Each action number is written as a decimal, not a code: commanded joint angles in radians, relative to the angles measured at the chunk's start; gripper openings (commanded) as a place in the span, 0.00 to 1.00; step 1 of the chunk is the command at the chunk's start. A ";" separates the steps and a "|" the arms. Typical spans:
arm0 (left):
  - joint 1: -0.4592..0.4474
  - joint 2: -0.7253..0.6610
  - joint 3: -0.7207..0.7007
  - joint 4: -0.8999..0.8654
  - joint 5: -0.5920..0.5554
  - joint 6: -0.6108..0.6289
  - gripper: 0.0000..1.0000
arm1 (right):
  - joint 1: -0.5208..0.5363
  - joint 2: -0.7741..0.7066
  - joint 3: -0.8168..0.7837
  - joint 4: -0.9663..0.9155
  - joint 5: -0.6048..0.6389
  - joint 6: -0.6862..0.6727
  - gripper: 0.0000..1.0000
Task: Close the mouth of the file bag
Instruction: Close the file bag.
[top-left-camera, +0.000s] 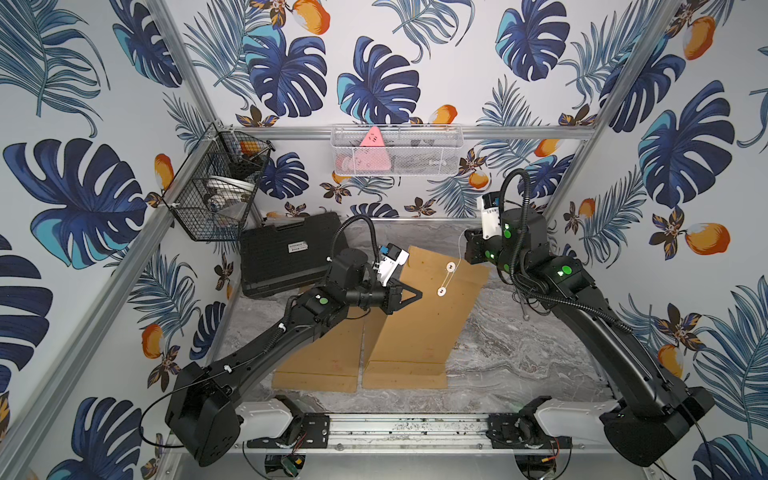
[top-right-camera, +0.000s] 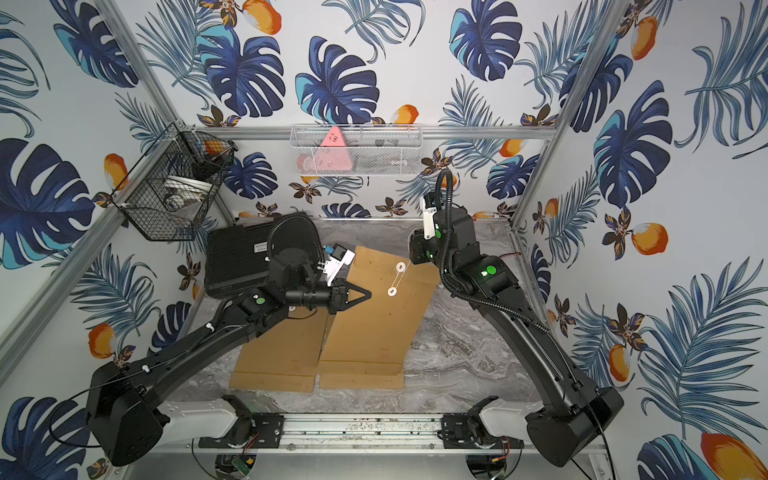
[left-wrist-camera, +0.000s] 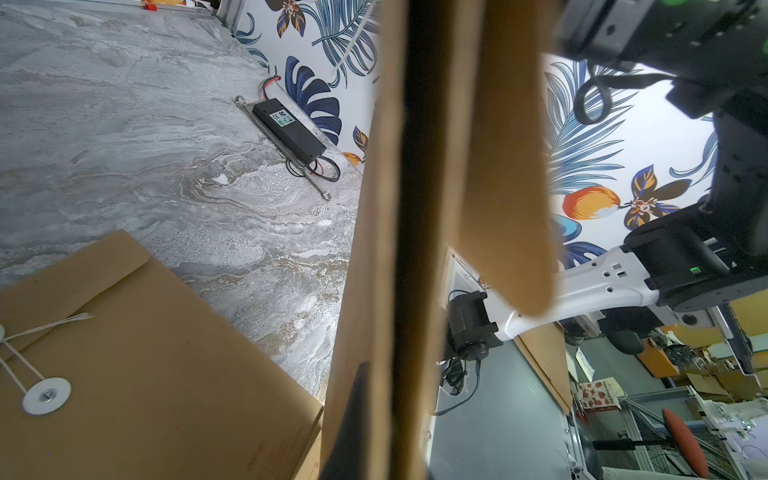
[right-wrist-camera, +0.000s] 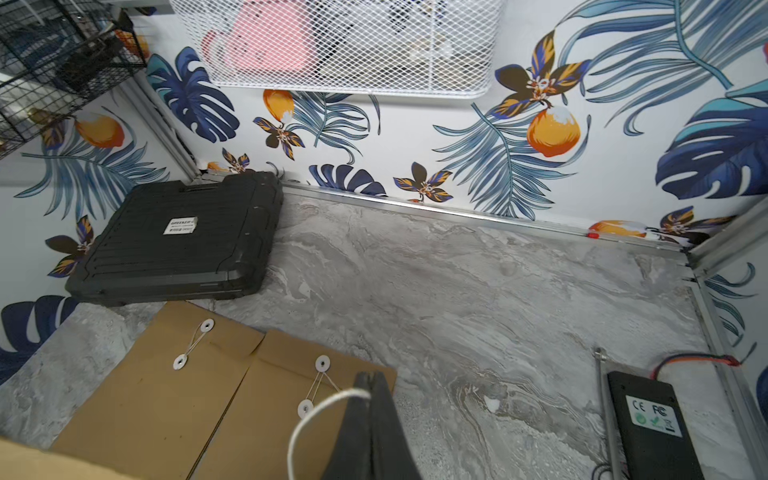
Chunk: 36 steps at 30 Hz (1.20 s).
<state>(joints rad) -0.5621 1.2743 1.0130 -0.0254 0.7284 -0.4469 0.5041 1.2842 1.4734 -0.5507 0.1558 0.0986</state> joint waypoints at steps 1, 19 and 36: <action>0.003 -0.013 0.000 0.053 0.038 0.010 0.00 | -0.029 -0.005 -0.011 -0.005 -0.045 0.029 0.00; -0.003 0.003 -0.005 0.087 0.140 0.015 0.00 | -0.095 0.078 0.026 0.047 -0.151 0.073 0.00; -0.007 0.014 -0.007 0.079 0.105 0.027 0.00 | 0.046 0.115 0.088 0.042 -0.125 0.081 0.00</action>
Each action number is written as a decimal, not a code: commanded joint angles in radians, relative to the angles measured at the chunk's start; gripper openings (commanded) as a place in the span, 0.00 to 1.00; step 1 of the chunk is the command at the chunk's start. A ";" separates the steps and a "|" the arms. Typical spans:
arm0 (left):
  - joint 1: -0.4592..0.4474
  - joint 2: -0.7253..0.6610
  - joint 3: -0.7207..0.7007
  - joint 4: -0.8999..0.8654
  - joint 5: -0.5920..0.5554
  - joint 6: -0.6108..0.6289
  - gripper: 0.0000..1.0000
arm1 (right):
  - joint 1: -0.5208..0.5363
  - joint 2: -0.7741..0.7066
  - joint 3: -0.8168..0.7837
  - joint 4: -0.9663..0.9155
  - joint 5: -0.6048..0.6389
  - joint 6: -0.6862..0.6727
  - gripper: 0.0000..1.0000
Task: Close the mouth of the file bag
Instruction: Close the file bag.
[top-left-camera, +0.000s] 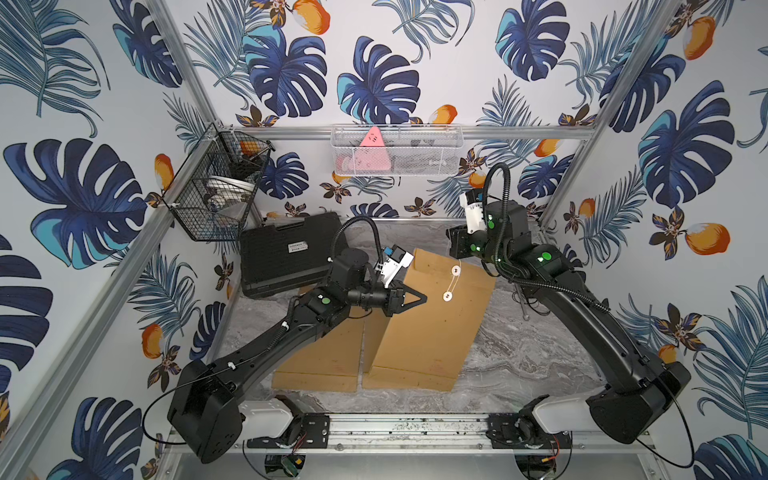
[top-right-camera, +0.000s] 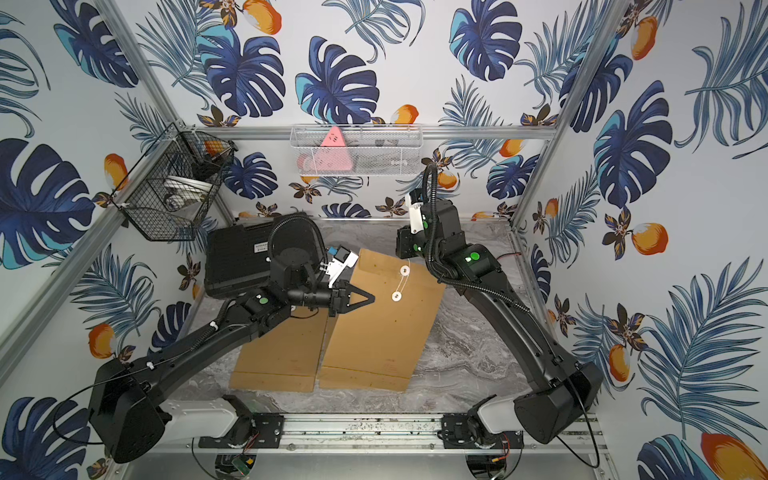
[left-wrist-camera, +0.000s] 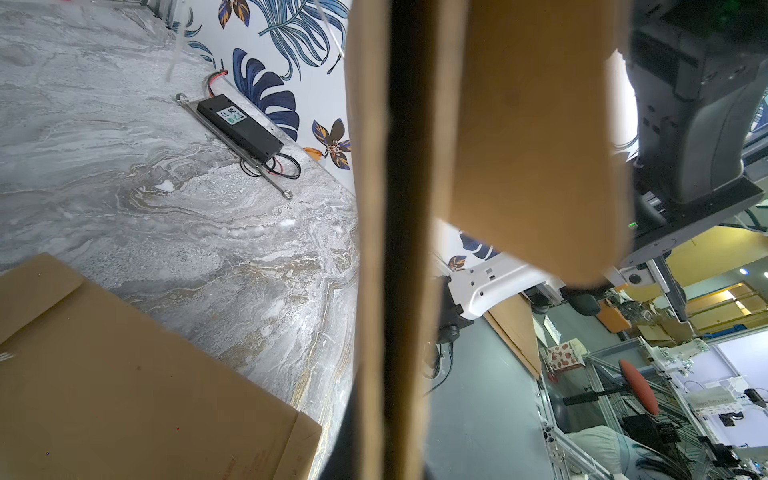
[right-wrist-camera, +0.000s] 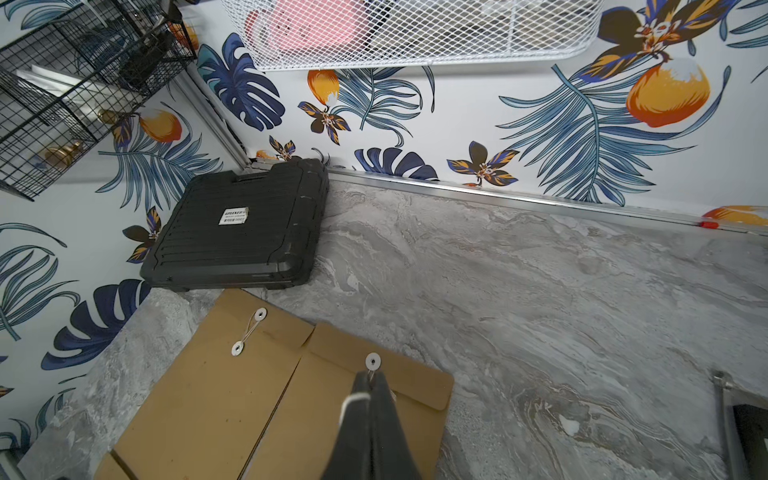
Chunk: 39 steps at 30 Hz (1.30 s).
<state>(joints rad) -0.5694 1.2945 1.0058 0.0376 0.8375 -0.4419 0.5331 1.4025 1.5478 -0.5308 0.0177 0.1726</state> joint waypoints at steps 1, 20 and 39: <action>0.000 -0.007 -0.002 0.017 -0.013 0.017 0.00 | 0.026 -0.005 0.017 0.020 0.018 0.007 0.00; 0.028 -0.007 -0.012 0.030 -0.085 -0.031 0.00 | 0.133 -0.045 -0.014 0.063 0.087 0.091 0.00; 0.077 0.004 -0.004 -0.012 -0.107 -0.035 0.00 | 0.204 0.021 0.114 -0.164 0.214 -0.031 0.00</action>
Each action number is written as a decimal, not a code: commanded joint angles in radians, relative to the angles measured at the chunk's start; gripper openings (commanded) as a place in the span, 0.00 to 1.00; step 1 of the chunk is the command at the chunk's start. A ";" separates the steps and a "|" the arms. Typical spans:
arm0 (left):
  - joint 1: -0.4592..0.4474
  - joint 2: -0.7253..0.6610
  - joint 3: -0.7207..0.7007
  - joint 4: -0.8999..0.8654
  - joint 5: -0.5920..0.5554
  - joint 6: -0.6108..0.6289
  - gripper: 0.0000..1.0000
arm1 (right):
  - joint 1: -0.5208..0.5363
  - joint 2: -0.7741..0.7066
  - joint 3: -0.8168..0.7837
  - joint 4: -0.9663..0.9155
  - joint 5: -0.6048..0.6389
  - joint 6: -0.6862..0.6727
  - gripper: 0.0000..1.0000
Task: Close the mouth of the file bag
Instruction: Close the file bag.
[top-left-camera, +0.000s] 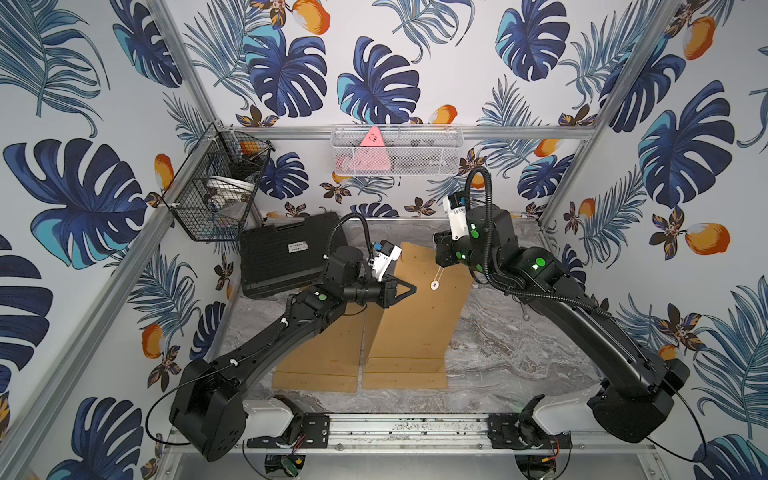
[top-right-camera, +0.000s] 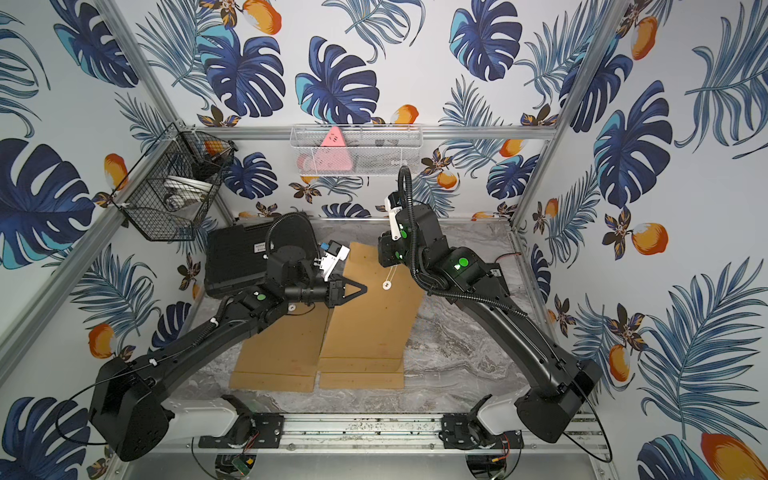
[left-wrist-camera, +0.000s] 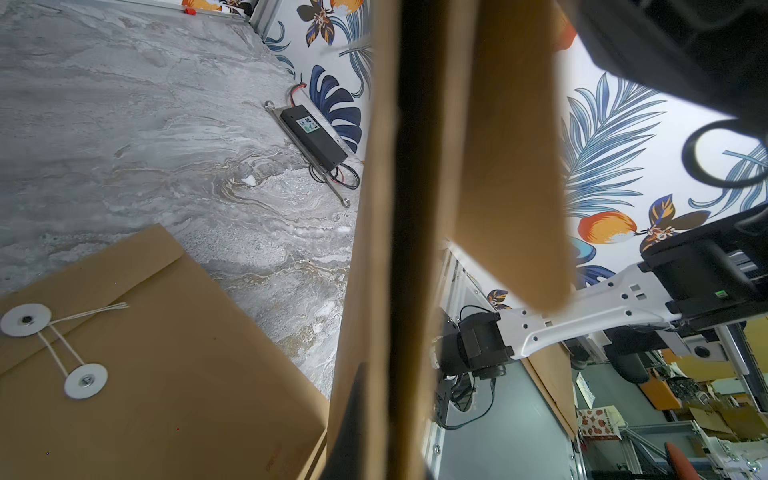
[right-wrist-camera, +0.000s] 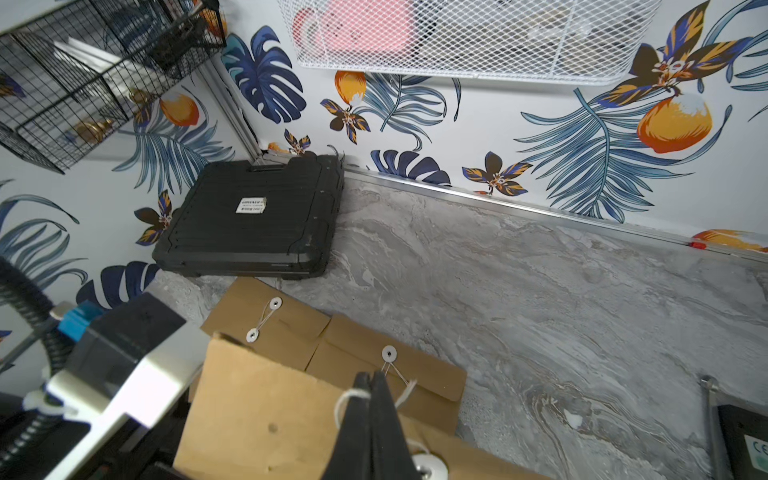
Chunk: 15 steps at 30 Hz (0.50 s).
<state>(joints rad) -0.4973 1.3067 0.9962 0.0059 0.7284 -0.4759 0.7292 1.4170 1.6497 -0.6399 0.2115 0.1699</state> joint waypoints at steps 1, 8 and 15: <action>0.008 -0.009 0.003 0.023 0.004 -0.002 0.00 | 0.011 0.013 0.019 -0.070 0.019 -0.030 0.00; 0.013 -0.018 -0.007 0.026 0.003 0.002 0.00 | 0.029 0.069 0.081 -0.168 0.017 -0.031 0.00; 0.038 -0.021 0.001 0.020 -0.005 0.015 0.00 | 0.038 0.102 0.154 -0.280 -0.008 0.013 0.00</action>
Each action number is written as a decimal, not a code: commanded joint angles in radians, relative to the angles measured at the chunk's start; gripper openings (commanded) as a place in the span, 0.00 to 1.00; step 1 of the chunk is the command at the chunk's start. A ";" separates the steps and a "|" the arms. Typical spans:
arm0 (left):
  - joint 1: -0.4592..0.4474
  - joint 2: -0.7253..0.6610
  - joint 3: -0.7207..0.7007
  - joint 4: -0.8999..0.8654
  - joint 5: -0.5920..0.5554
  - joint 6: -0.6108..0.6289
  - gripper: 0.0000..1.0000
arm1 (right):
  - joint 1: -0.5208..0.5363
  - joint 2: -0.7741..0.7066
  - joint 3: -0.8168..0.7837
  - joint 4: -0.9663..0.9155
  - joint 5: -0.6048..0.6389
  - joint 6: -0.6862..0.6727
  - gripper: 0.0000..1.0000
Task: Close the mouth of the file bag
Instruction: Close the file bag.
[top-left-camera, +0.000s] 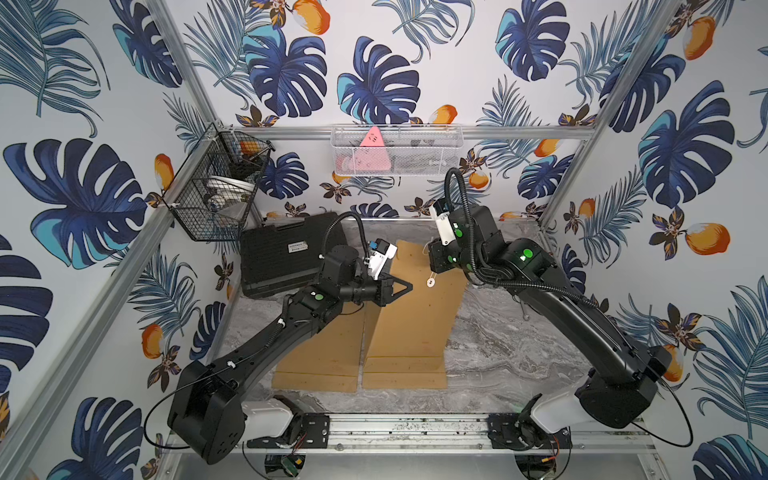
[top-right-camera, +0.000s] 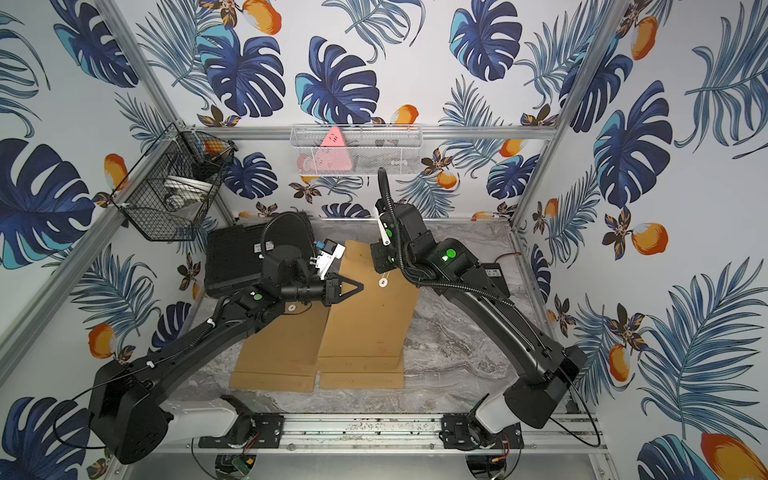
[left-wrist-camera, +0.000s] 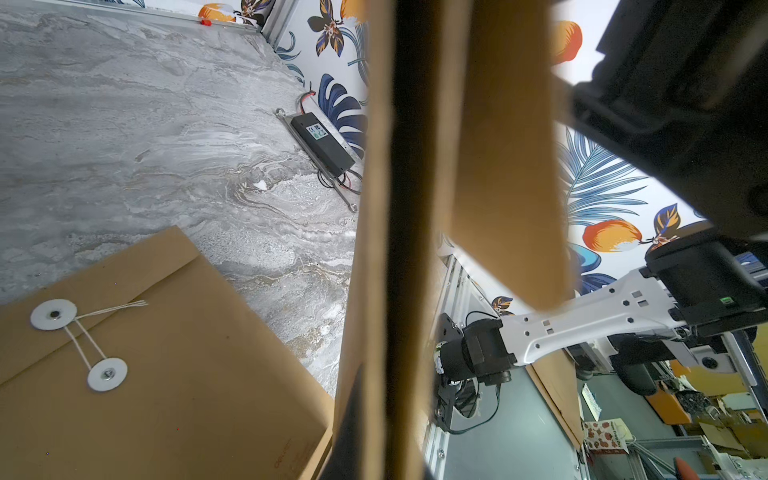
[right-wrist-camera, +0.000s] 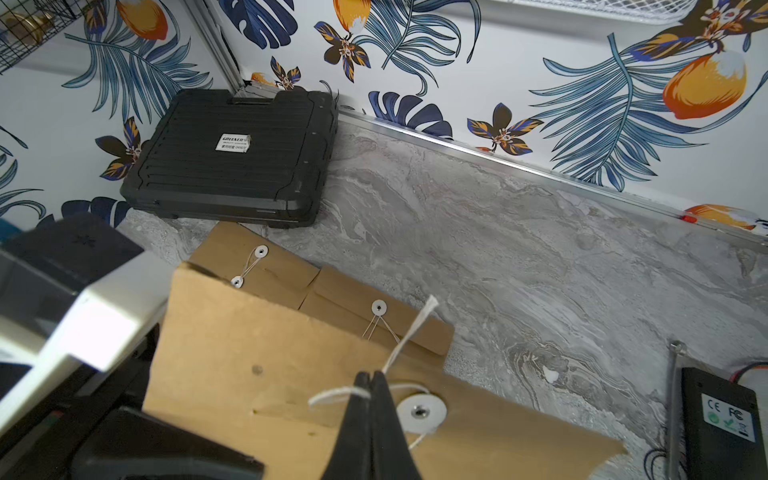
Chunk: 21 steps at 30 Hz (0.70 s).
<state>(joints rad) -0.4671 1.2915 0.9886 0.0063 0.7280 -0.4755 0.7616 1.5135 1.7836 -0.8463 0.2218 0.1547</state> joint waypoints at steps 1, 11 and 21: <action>0.014 -0.005 0.013 0.018 -0.007 0.017 0.00 | 0.005 0.009 0.025 -0.087 -0.031 0.037 0.00; 0.024 0.017 0.045 0.040 -0.010 0.021 0.00 | 0.006 -0.015 -0.082 0.025 -0.258 0.131 0.00; 0.030 0.009 0.056 0.059 -0.011 0.016 0.00 | -0.007 -0.116 -0.282 0.252 -0.423 0.243 0.00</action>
<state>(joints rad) -0.4404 1.3079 1.0302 0.0143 0.7128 -0.4686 0.7601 1.4204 1.5349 -0.7033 -0.1432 0.3466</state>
